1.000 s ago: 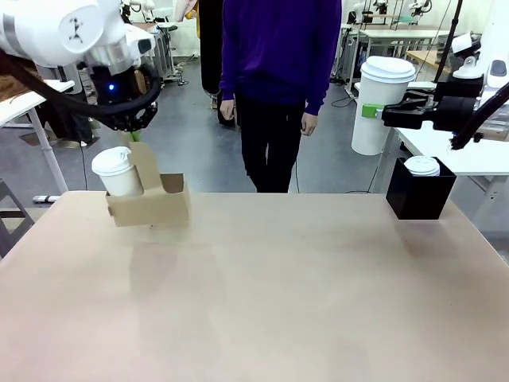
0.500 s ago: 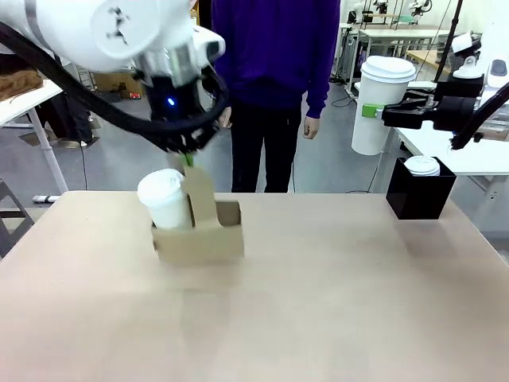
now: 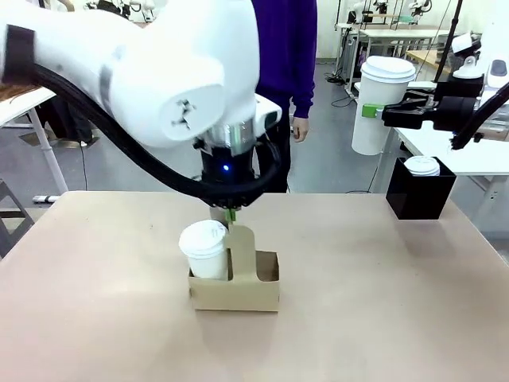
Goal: Pour a drink into a cup and package it in a carrier.
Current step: Position the Cup Carrier in the center of the table, then insert the held 600 ml Paper Cup into the Cup Carrier.
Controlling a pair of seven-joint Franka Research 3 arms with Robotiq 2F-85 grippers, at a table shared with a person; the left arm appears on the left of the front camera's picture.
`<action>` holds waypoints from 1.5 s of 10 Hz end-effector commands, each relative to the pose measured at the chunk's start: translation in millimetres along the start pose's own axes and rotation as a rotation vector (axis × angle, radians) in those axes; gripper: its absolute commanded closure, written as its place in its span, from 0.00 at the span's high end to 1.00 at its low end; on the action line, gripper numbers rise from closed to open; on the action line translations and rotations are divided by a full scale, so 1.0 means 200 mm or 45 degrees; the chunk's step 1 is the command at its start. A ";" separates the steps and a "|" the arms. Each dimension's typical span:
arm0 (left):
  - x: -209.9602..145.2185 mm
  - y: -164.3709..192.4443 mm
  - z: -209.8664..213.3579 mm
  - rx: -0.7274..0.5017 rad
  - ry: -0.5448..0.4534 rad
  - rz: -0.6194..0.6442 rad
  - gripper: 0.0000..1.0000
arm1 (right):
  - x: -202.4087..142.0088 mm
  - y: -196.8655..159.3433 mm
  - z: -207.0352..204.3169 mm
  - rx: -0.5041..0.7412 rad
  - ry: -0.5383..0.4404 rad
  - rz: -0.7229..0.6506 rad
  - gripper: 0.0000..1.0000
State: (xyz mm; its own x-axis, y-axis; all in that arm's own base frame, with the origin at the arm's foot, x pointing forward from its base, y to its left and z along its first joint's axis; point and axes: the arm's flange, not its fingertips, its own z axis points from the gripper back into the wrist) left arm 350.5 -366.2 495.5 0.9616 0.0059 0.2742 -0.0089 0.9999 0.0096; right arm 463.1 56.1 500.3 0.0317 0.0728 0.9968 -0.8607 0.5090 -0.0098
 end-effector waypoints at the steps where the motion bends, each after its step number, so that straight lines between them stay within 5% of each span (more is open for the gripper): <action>1: -0.03 -0.08 -0.05 0.033 -0.090 0.029 0.02 | 0.01 0.00 -0.01 -0.001 -0.020 0.023 0.80; 10: -0.07 -0.12 -0.06 0.021 -0.059 -0.007 0.02 | 0.01 0.00 -0.01 -0.001 -0.020 0.023 0.80; 11: -0.07 -0.12 -0.05 0.026 -0.059 -0.001 0.48 | 0.01 0.00 -0.01 -0.001 -0.020 0.023 0.80; 12: -0.04 -0.08 -0.04 0.009 -0.030 -0.011 0.61 | 0.01 0.00 -0.01 -0.001 -0.020 0.023 0.80; 13: -0.02 -0.04 0.00 -0.015 0.003 -0.011 1.00 | 0.01 0.00 -0.01 -0.001 -0.020 0.023 0.80; 15: 0.05 0.01 0.12 -0.087 0.065 -0.051 1.00 | 0.00 0.00 0.00 0.000 0.000 0.000 0.80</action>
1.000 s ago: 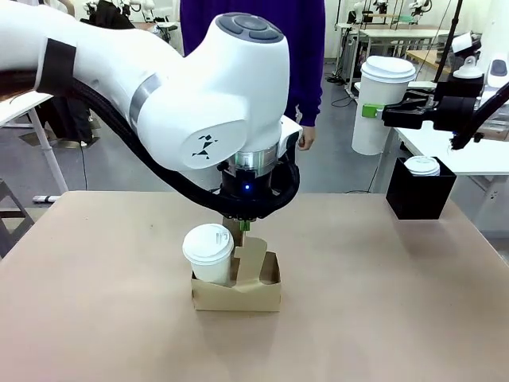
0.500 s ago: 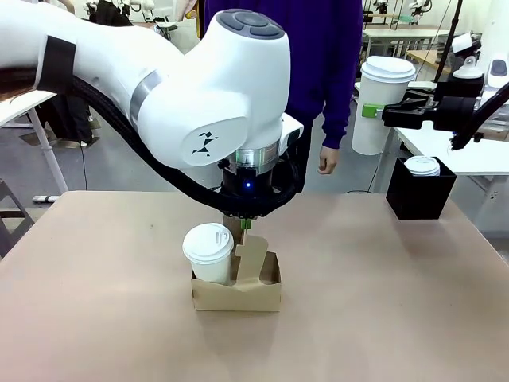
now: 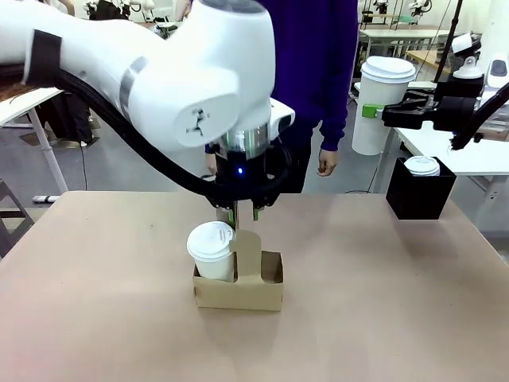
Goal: Pour a drink into a cup and package it in a carrier.
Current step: Insert the held 600 ml Paper Cup into the Cup Carrier.
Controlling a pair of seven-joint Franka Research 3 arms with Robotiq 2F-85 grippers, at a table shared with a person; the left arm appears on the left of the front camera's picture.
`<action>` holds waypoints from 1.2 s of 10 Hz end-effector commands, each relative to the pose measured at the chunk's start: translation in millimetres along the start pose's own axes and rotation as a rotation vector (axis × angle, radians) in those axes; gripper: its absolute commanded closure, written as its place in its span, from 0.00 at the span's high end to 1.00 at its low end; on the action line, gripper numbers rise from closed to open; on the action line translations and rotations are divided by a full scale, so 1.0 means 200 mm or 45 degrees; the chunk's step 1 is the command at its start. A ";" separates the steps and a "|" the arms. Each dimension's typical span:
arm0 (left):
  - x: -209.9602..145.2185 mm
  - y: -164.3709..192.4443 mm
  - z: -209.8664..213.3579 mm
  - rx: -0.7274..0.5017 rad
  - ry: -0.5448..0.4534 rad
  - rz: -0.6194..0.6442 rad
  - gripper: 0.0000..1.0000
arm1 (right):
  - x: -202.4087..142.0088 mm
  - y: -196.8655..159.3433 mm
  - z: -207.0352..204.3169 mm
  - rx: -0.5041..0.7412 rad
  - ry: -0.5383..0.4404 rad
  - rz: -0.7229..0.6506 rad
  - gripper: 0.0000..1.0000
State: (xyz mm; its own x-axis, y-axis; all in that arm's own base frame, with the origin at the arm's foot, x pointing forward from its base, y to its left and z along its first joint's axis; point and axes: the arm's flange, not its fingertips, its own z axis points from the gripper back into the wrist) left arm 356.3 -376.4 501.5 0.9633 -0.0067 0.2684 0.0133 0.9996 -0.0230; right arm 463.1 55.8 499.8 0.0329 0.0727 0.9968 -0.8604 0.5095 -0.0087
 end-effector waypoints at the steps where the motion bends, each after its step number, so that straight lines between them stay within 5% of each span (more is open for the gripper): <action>1: 0.05 0.11 0.20 -0.066 0.085 -0.084 0.86 | -0.04 -0.08 -0.09 0.091 0.051 -0.029 0.80; 3: 0.13 0.27 0.37 -0.137 0.163 -0.196 1.00 | -0.14 -0.16 -0.24 0.266 0.150 -0.055 0.80; 5: 0.25 0.49 0.47 -0.258 0.293 -0.541 1.00 | -0.29 -0.14 -0.36 0.486 0.182 -0.018 0.80; 8: 0.37 0.86 0.47 -0.346 0.314 -0.669 1.00 | -0.44 0.04 -0.46 0.747 0.075 0.070 0.80; 10: 0.41 1.05 0.36 -0.377 0.265 -0.744 1.00 | -0.47 0.07 -0.51 0.697 0.001 0.031 0.80; 11: 0.42 1.03 0.31 -0.285 0.237 -0.608 1.00 | -0.46 0.07 -0.50 0.737 0.101 0.038 0.80; 12: 0.44 1.02 0.40 -0.339 0.295 -0.710 1.00 | -0.46 0.07 -0.50 0.737 0.101 0.038 0.80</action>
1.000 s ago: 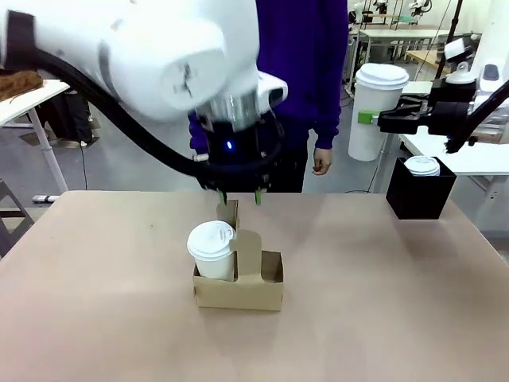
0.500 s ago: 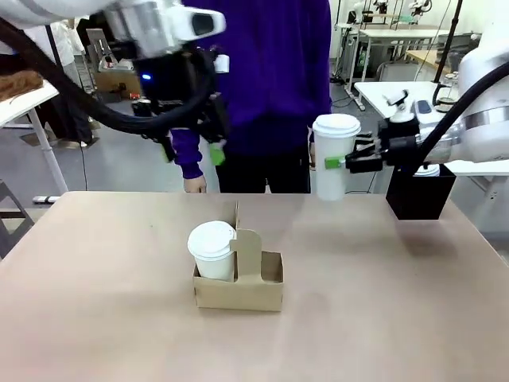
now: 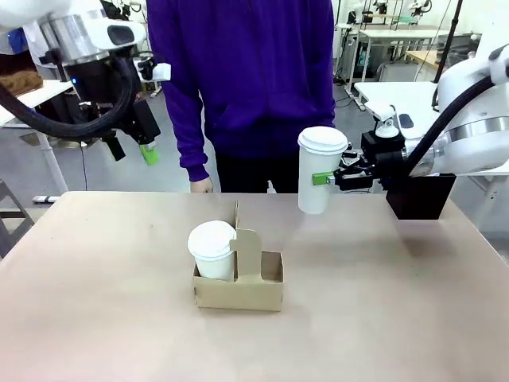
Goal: Pour a drink into a cup and package it in a carrier.
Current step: Insert the held 600 ml Paper Cup into the Cup Carrier.
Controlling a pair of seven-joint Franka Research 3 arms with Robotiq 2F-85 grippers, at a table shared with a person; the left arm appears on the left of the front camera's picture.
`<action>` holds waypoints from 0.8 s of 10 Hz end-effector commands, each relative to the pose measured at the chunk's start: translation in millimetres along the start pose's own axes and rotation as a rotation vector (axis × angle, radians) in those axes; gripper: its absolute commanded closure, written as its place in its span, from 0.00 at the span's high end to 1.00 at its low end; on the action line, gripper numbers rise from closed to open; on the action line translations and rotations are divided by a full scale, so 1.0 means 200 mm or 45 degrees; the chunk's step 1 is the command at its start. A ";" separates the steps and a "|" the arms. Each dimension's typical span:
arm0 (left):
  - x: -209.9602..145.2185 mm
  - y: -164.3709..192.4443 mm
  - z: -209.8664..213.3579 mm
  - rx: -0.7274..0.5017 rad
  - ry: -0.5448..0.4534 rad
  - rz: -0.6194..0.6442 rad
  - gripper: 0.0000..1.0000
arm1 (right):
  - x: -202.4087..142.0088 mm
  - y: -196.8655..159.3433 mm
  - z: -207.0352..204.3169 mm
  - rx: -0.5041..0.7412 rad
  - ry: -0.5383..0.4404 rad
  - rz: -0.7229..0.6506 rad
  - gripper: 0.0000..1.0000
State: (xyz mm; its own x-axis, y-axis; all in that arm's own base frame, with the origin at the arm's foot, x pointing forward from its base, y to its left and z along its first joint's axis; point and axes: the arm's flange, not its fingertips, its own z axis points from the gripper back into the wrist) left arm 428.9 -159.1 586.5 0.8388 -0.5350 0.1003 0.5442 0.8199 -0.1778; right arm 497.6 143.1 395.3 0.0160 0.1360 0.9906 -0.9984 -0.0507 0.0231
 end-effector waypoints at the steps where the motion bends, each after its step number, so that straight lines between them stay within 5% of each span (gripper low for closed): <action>1: 0.01 -0.08 0.04 -0.014 0.012 -0.031 1.00 | 0.02 0.00 0.01 -0.008 0.024 -0.010 0.80; 8: -0.18 0.41 -0.14 -0.200 -0.145 -0.152 1.00 | 0.06 0.15 -0.27 0.230 -0.159 0.069 0.80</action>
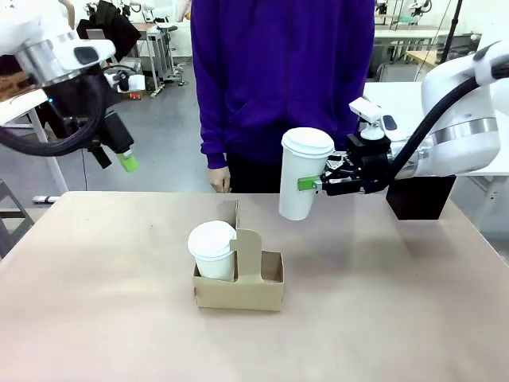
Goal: Pour a drink into a cup and package it in a carrier.
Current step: Insert the held 600 ml Paper Cup into the Cup Carrier.
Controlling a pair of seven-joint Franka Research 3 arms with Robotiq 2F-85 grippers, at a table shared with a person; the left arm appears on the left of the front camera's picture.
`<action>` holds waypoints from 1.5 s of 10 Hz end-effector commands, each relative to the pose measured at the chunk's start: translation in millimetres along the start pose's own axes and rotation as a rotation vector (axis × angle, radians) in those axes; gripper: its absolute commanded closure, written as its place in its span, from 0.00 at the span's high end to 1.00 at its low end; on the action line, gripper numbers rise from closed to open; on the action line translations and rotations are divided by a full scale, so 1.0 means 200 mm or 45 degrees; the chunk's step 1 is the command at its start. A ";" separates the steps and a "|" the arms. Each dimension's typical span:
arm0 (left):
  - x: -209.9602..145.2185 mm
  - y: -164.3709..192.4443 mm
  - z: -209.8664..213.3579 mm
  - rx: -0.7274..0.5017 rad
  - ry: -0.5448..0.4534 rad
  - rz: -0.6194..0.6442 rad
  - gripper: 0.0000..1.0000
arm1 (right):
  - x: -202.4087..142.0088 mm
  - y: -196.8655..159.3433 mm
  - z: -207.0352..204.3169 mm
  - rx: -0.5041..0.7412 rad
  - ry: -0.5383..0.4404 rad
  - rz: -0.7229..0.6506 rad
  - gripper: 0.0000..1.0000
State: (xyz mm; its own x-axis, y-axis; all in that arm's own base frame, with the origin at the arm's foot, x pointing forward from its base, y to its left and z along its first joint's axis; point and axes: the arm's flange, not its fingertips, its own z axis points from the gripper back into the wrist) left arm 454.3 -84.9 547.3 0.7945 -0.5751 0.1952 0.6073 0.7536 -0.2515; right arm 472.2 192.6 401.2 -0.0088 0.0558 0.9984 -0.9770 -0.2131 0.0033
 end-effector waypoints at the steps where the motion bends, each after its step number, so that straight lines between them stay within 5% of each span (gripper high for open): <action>1: -0.13 0.04 -0.03 -0.123 -0.094 -0.084 1.00 | -0.01 0.05 -0.08 0.064 -0.065 0.017 0.80; 6: -0.48 0.24 -0.03 -0.280 -0.382 -0.220 1.00 | -0.12 0.13 -0.27 0.155 -0.051 -0.021 0.80; 12: -0.62 0.44 -0.11 -0.429 -0.449 -0.255 1.00 | -0.30 0.14 -0.38 0.246 -0.045 -0.108 0.80; 15: -0.61 0.38 -0.10 -0.350 -0.410 -0.266 1.00 | -0.36 0.12 -0.41 0.275 -0.020 -0.129 0.80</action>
State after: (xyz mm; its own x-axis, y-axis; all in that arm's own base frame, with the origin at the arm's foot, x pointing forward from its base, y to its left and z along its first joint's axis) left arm 405.8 36.6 480.7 0.6452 -0.5417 0.5388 0.7631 0.4912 -0.4200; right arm 426.1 256.8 325.8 0.1186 0.0669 0.9907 -0.9096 -0.3927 0.1354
